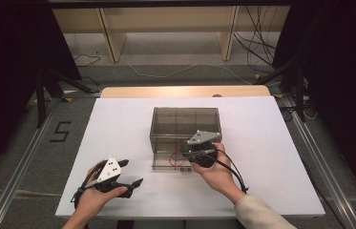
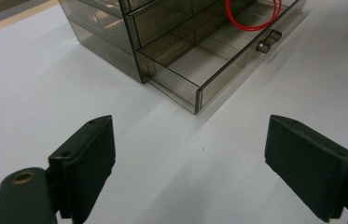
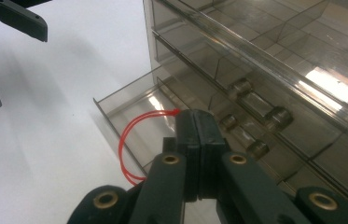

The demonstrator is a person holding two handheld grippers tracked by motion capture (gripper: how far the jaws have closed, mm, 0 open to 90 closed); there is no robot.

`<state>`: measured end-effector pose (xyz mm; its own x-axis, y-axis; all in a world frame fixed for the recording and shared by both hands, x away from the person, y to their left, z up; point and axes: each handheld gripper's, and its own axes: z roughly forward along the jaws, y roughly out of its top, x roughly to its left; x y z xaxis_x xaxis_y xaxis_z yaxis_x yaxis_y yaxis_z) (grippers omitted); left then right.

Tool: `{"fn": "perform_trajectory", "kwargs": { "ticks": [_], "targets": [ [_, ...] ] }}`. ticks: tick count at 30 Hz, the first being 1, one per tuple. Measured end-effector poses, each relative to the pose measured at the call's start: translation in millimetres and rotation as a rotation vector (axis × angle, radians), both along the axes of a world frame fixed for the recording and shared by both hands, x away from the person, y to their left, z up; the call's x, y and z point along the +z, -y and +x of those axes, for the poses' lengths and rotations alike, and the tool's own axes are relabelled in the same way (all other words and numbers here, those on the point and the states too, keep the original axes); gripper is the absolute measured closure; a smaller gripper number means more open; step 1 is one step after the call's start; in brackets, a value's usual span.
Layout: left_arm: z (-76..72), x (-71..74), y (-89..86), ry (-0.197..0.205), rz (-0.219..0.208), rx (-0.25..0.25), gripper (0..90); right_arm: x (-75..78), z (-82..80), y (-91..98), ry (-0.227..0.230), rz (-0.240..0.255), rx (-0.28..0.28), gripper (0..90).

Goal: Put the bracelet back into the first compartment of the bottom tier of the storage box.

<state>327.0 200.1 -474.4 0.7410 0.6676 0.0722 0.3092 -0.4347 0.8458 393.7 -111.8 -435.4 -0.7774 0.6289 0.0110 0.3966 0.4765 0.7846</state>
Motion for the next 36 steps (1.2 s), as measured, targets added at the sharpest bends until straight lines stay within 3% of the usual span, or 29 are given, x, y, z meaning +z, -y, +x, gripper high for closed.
{"fn": "perform_trajectory", "kwargs": {
  "ticks": [36],
  "targets": [
    [-0.2, 0.1, 0.2, 0.0, -0.001, -0.002, 16.0, -1.9, 8.2, -20.8, -0.003, -0.002, 0.016, 90.0]
  ]
}}
